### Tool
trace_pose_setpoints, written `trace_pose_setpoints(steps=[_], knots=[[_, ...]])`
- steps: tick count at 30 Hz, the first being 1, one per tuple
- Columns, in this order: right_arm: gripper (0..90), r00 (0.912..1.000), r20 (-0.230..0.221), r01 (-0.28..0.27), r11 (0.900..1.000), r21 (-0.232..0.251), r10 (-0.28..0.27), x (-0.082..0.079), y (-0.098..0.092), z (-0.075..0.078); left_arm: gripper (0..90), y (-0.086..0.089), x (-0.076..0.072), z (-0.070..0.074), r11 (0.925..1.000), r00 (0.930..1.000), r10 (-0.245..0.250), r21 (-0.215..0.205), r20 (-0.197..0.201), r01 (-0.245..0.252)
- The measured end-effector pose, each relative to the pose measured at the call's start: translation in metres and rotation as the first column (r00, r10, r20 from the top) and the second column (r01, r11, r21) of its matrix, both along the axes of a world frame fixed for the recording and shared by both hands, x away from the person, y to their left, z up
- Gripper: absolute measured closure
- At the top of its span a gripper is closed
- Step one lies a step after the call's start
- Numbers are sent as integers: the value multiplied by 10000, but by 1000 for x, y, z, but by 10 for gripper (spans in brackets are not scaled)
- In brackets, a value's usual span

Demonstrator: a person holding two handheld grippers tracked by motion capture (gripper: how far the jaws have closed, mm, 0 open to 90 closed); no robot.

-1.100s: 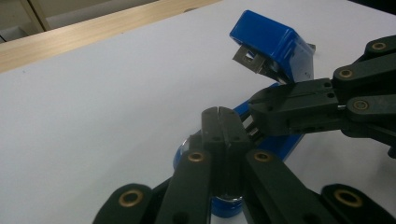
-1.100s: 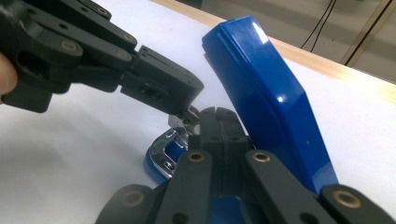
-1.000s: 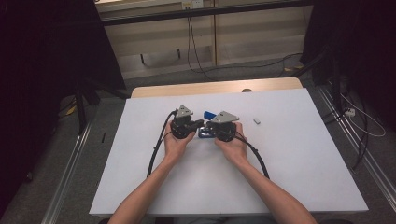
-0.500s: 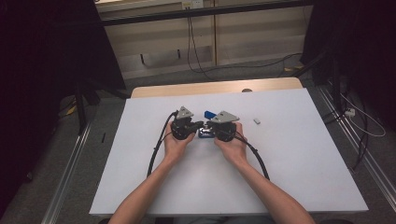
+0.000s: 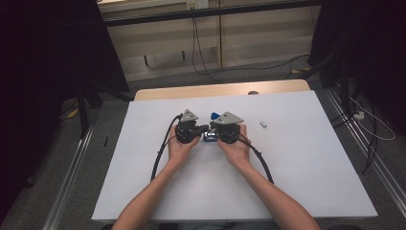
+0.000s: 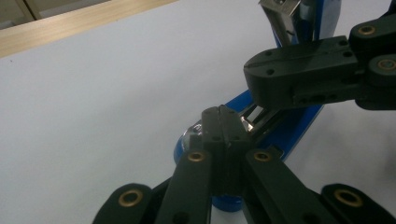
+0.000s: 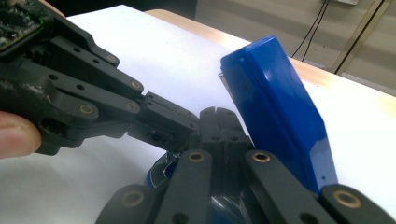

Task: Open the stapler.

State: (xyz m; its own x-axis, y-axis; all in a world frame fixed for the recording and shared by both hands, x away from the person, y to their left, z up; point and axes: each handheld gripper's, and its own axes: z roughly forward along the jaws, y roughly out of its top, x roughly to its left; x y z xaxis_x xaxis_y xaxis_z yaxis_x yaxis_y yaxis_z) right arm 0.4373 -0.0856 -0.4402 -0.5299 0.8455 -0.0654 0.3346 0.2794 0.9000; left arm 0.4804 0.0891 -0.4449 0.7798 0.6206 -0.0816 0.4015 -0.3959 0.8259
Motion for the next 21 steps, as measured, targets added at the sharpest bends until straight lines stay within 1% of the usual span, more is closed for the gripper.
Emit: trace_pose_setpoints(steps=[1,5,10,14,15,17,18,19,21], knots=[[900,9999,58,89,9999,56,-90,0,-2,1,900,0,0,0,10000,10000,-23,41,54,23],[900,9999,58,118,9999,96,-118,-1,-4,4,900,0,0,0,10000,10000,-39,87,67,39],[900,9999,53,89,9999,111,-89,-1,-5,4,900,0,0,0,10000,10000,-51,46,56,51],[900,10000,43,84,9999,146,-84,-1,-6,4,900,1,0,0,9999,9999,-112,84,130,111],[900,9999,50,87,9999,147,-87,-2,-6,5,900,1,1,0,9999,9999,-122,34,96,121],[900,9999,53,87,9998,155,-87,-2,-6,5,900,1,0,0,9999,9999,-115,75,120,114],[900,9999,73,80,9999,136,-81,-2,-6,5,900,0,0,0,9999,9998,-97,123,168,95],[900,9996,207,201,9998,62,-203,-3,-8,6,900,0,-1,0,9999,9998,-93,145,185,90],[900,9995,209,227,9996,143,-230,-3,-11,8,900,0,0,0,9999,9998,-117,116,162,116]])
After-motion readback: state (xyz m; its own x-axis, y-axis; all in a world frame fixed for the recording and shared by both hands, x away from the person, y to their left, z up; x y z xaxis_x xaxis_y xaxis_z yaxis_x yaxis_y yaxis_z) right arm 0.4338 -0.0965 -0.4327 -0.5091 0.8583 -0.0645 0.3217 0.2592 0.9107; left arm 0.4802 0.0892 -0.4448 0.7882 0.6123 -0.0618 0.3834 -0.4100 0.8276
